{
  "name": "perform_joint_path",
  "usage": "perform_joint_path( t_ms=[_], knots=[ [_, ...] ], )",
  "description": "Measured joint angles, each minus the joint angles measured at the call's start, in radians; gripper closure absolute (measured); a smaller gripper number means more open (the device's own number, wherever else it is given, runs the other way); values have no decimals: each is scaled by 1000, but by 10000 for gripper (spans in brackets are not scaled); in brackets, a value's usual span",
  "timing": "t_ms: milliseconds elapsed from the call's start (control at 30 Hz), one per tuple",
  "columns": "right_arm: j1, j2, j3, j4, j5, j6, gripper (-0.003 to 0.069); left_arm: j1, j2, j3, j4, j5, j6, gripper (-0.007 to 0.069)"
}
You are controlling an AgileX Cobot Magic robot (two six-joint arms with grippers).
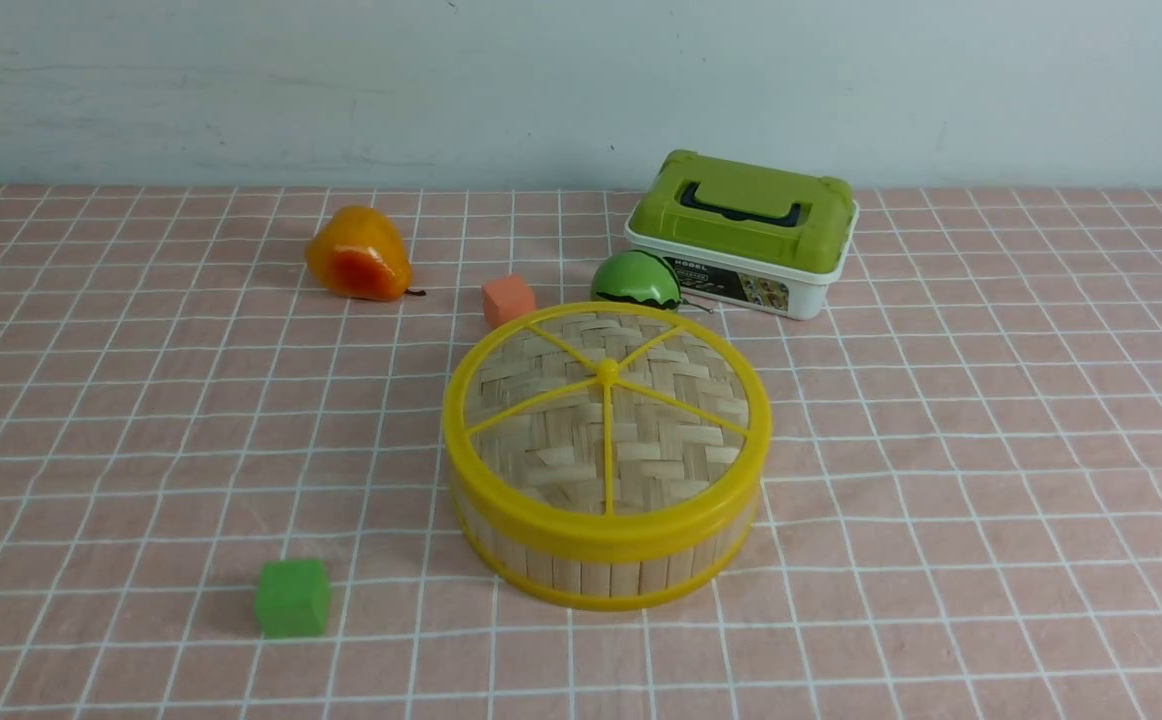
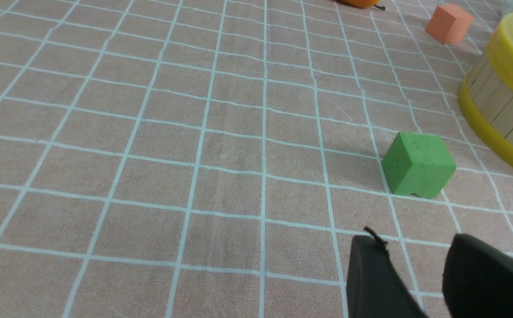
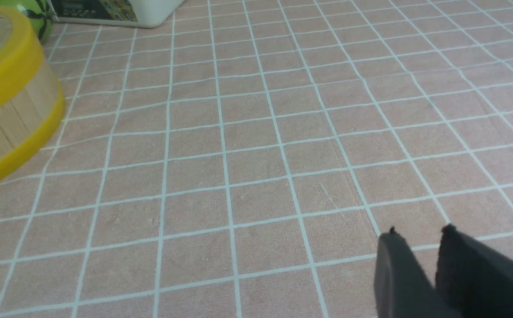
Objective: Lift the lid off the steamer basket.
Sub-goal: Use the right arm to lift the lid of the steamer
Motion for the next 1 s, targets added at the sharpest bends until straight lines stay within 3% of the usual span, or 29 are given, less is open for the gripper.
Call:
perform_joint_path(
  t_ms=[1000],
  knots=[
    [0,0,0,0,0,0,498,0,0,0,0,0,0,385]
  ],
)
